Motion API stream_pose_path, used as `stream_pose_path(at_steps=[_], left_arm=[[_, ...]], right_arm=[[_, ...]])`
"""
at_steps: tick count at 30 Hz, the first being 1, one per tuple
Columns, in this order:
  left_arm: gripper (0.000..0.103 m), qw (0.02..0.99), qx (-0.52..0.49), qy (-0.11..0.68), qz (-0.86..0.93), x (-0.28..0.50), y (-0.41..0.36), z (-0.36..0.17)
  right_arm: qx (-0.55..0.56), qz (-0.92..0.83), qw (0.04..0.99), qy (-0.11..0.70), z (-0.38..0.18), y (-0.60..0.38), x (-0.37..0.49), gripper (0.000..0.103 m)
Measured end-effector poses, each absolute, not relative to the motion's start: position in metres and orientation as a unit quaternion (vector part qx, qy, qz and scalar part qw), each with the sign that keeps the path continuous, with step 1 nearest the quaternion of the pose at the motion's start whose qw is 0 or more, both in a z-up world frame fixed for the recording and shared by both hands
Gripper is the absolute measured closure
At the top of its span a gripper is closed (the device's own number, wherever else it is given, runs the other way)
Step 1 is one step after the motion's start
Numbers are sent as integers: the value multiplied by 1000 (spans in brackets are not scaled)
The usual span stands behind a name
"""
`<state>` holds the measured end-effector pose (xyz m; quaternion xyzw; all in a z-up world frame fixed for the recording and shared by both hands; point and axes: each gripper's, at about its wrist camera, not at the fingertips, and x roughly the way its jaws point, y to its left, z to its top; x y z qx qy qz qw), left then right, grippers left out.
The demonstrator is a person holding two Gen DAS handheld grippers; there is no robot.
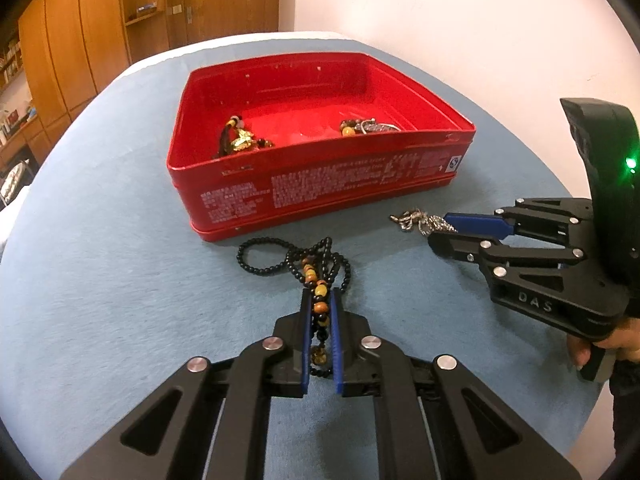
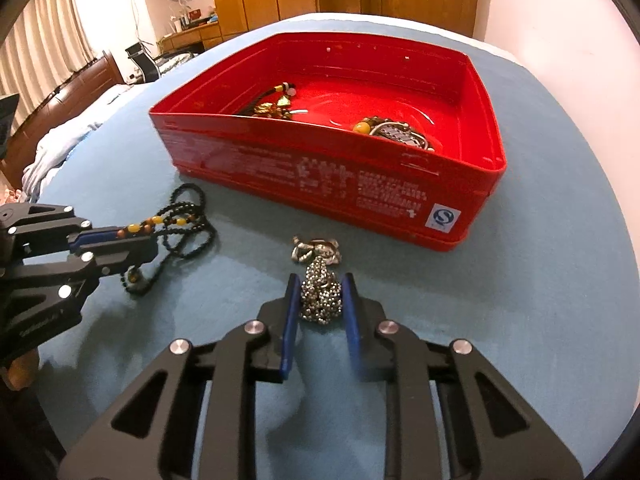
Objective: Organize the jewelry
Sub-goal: 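Grasp the black bead necklace with the left tool while the right tool grasps the silver chain, then carry the necklace and chain into the red box and open both tools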
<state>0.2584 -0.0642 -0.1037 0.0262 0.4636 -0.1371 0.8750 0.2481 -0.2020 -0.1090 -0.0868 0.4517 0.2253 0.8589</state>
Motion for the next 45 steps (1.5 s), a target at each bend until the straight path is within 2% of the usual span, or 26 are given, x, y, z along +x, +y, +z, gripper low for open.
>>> stream_pose_path(at_steps=[22,34,45], left_arm=[[95,895,35,416,-158,216,-63,-42],[95,913,60,368,-169,227,-54,28],[95,928,71,318,-180,266,-55,119]], right_arm=[[-72,236,886,392,-30,-218,199,84],[-86,247,897,357,27,-220,202,84],[-78,254,897,353,61,-221,259,84]])
